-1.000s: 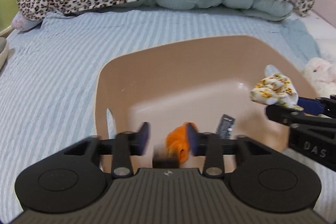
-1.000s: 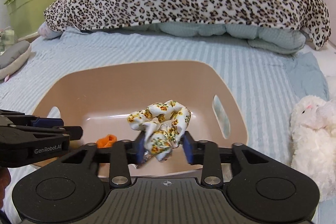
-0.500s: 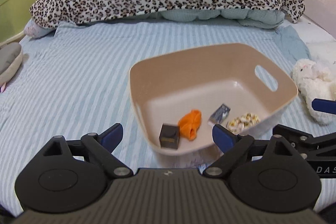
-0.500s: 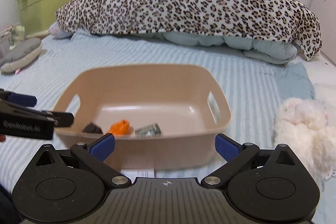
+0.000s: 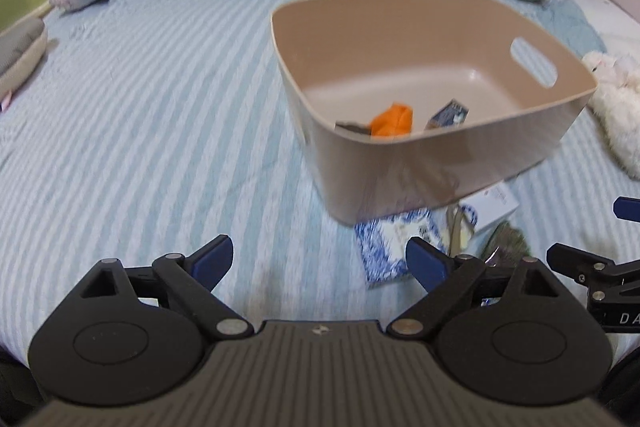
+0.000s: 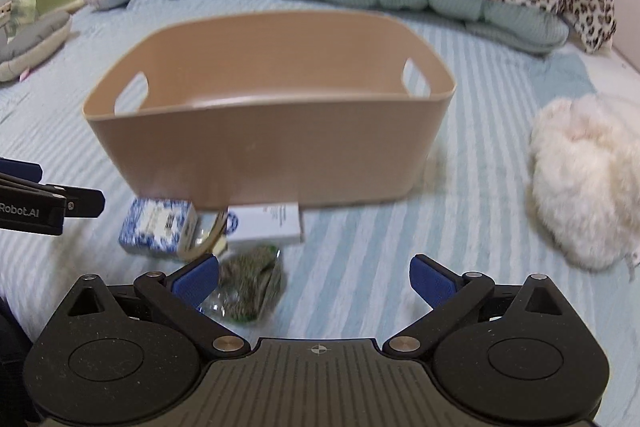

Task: Organize objects
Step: 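Move both tools back toward the blue box and green herb bag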

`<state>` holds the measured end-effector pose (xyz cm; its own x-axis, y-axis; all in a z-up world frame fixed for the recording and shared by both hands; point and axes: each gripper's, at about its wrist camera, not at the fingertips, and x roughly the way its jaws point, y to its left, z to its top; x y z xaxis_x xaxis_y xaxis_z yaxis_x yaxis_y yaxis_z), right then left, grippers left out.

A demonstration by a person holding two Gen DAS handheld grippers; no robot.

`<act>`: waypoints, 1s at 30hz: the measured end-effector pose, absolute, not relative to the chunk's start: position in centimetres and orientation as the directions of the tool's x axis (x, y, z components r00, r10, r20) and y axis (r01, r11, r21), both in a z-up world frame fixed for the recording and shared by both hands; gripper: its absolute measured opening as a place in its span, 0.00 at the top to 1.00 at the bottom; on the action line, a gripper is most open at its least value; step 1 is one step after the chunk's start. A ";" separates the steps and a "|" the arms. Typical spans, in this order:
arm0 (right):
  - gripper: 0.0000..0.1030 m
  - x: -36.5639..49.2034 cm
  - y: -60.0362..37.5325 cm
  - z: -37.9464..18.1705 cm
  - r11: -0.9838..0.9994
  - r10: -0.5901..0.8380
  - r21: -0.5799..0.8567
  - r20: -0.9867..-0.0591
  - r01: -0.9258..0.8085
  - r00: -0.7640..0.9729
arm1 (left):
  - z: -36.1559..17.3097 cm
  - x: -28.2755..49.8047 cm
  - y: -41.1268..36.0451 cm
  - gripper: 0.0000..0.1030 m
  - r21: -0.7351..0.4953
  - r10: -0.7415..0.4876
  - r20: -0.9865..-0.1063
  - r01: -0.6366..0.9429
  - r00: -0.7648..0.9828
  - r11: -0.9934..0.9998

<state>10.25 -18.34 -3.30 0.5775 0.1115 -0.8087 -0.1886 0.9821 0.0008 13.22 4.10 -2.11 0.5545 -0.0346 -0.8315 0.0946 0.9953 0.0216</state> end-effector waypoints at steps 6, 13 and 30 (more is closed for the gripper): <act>0.00 10.7 -17.4 -5.1 0.978 0.147 0.044 -0.838 -0.204 0.525 | -3.6 13.7 3.7 0.09 0.027 -0.034 -0.847 0.107 0.531 0.994; 0.00 12.1 -16.3 -7.6 0.976 0.168 0.080 -0.869 -0.202 0.465 | -4.4 14.5 3.1 0.09 0.015 -0.048 -0.848 0.115 0.527 0.993; 0.08 11.1 -17.8 -8.9 0.987 0.152 0.101 -0.857 -0.129 0.493 | -7.4 16.9 0.8 0.09 -0.085 -0.116 -0.869 0.086 0.481 0.993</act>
